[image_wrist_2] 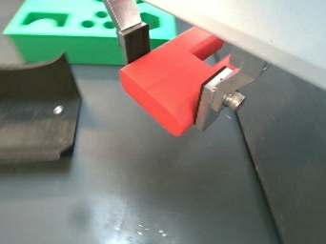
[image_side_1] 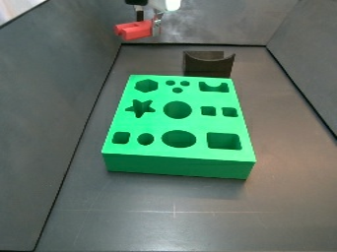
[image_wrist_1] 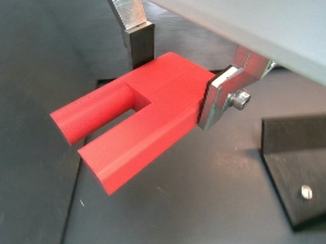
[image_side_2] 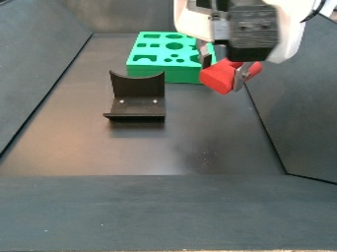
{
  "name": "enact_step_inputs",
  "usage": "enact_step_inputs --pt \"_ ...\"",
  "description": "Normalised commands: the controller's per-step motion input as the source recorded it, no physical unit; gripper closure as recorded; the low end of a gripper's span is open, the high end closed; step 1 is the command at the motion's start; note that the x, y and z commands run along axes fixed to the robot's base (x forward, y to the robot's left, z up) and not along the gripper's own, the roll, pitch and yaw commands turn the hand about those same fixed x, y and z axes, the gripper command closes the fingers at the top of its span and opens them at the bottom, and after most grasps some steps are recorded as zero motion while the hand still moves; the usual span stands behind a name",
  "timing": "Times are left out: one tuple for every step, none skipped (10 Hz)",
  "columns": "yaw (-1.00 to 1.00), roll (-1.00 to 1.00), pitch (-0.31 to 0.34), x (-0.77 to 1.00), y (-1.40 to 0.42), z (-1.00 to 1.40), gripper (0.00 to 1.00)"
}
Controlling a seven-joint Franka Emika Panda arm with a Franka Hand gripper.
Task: Pick up the square-circle object. Move up. Rotate the square-circle object. Place the square-circle object on the fixture. Regrasp the square-circle object. Move to above the board. Insert the square-circle object.
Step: Rotate the square-circle object.
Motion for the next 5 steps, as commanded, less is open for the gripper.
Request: enact_step_inputs --pt "-1.00 0.00 -0.007 -0.01 0.01 -0.01 1.00" --pt "-1.00 0.00 -0.007 -0.01 0.01 -0.01 1.00" --pt "-1.00 0.00 -0.007 -0.01 0.01 -0.01 1.00" --pt "-1.00 0.00 -0.008 -0.01 0.01 -0.01 1.00" --pt "-1.00 0.00 -0.008 -0.01 0.01 -0.01 1.00"
